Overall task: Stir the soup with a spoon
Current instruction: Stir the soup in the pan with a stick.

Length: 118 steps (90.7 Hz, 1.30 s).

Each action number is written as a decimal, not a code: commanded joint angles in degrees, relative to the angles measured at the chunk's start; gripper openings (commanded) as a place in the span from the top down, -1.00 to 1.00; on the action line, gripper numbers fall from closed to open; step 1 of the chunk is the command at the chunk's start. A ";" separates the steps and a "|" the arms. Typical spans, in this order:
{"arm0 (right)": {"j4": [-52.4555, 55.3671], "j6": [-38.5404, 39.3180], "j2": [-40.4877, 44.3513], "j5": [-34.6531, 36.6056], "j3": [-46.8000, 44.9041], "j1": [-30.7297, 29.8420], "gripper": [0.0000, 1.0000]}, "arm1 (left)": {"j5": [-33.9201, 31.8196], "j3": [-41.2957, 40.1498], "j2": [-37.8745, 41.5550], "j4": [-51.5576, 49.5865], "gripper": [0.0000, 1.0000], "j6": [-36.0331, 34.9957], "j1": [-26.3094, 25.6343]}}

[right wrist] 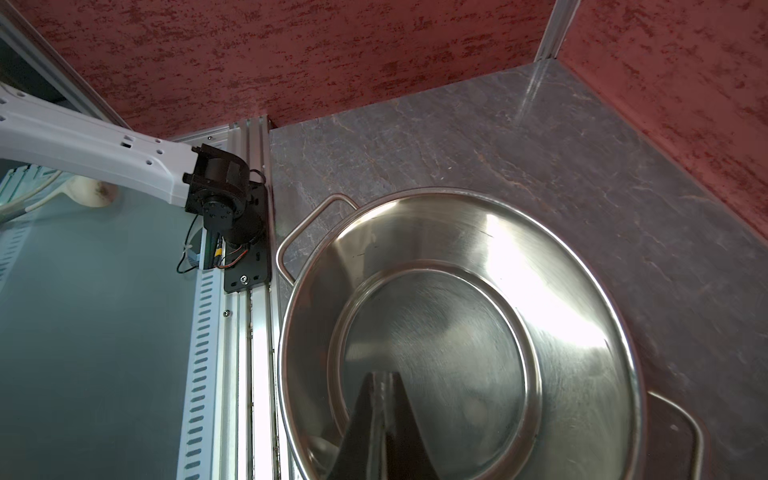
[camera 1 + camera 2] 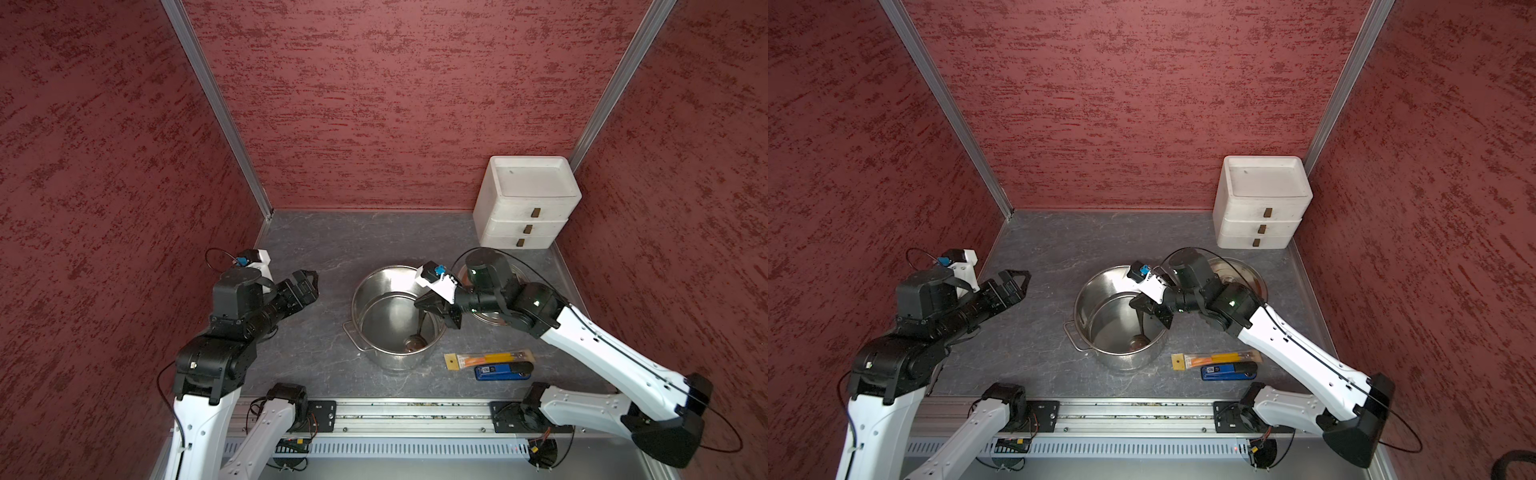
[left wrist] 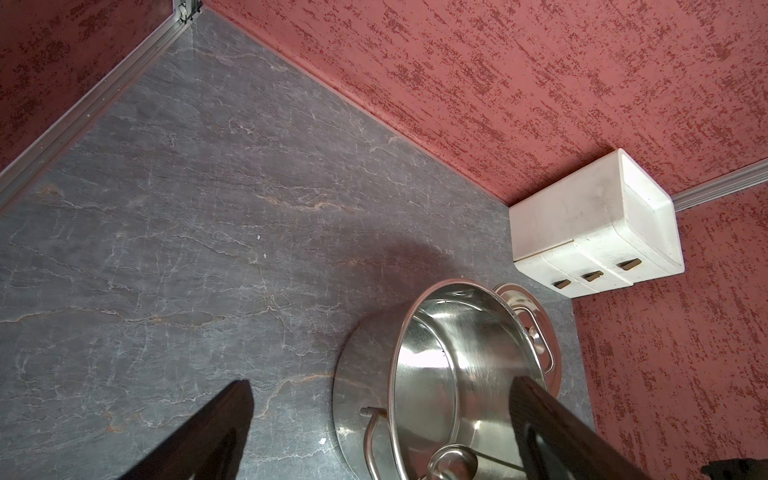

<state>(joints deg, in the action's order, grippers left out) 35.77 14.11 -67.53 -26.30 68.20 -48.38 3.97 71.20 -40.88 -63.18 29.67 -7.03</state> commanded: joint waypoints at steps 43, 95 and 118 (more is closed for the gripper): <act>-6.19 7.60 -25.92 -1.05 21.41 -4.94 1.00 | -0.87 0.93 1.93 -1.74 -1.00 -0.67 0.18; -12.45 10.26 -26.48 2.88 21.90 8.43 1.00 | -0.76 3.60 1.95 -4.78 -1.00 -0.96 0.21; -7.25 12.87 -14.38 2.50 11.67 13.94 1.00 | -0.41 2.90 1.41 -3.61 -1.00 -0.97 0.25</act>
<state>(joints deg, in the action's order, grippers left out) 26.81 24.84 -88.68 -24.27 83.24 -36.47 3.77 73.58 -39.33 -67.48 29.67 -7.03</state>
